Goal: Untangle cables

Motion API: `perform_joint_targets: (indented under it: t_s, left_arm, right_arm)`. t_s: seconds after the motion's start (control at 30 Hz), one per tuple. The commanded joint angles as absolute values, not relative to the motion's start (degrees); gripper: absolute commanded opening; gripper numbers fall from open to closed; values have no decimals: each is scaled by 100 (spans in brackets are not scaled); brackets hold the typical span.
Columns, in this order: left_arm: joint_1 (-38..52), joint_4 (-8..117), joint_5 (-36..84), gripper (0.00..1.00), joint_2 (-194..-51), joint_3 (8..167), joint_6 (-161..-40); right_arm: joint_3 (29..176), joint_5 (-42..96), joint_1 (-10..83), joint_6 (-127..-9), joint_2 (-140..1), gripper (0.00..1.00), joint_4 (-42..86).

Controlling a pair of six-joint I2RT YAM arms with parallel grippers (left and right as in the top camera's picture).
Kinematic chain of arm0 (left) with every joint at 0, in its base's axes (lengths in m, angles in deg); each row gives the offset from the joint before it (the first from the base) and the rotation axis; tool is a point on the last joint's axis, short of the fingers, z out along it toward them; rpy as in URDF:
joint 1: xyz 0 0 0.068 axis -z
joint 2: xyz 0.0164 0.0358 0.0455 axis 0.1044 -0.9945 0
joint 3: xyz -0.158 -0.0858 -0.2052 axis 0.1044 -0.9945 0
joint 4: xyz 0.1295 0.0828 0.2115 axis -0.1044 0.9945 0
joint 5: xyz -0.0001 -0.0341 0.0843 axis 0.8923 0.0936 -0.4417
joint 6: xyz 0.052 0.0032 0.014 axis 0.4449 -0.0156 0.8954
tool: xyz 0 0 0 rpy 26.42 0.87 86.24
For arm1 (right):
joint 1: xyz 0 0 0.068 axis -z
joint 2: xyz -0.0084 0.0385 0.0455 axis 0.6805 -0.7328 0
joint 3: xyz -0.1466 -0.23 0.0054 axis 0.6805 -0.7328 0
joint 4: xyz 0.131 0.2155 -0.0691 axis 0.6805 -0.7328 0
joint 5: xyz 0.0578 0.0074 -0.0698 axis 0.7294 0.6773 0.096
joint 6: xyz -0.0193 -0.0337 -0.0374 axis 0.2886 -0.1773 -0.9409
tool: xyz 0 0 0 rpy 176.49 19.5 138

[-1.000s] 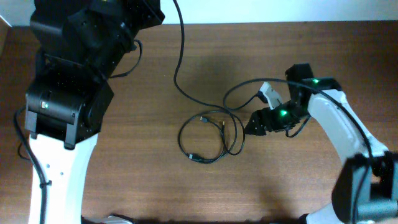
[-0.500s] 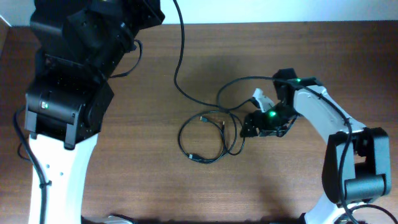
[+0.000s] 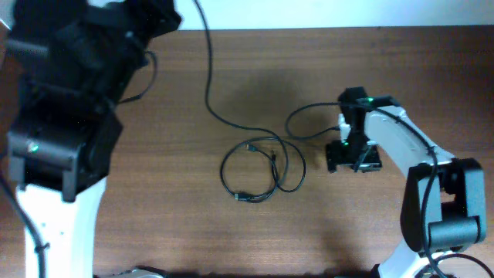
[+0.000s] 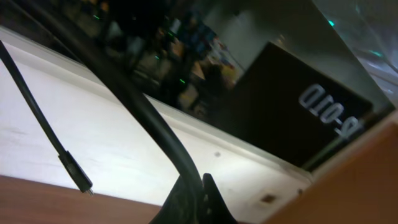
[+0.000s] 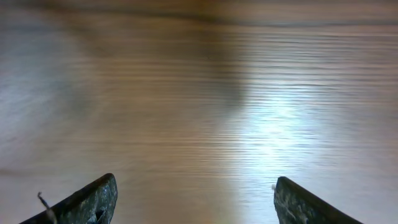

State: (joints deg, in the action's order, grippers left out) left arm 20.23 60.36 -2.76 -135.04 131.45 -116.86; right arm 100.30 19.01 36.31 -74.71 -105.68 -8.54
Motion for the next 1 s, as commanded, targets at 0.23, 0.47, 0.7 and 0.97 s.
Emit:
perform_joint_targets:
  t_s: [0.23, 0.47, 0.7, 0.97]
  left_arm:
    - [1669, 6655, -396, 0, -13264, 13277, -11594]
    - [1669, 6930, -367, 0, -13316, 13277, -11596]
    - [1669, 6705, 597, 0, -13316, 13279, -11782]
    - [1669, 6205, 2019, 0, -13295, 13279, -11817]
  right_arm:
    - [9995, 2852, 4189, -7737, -10573, 79, -933]
    - [9995, 5086, 4047, -9234, -10560, 79, -592]
    - [9995, 7737, 3782, -11099, -10560, 82, 114]
    - [9995, 7903, 3360, -11164, -10560, 88, 1703]
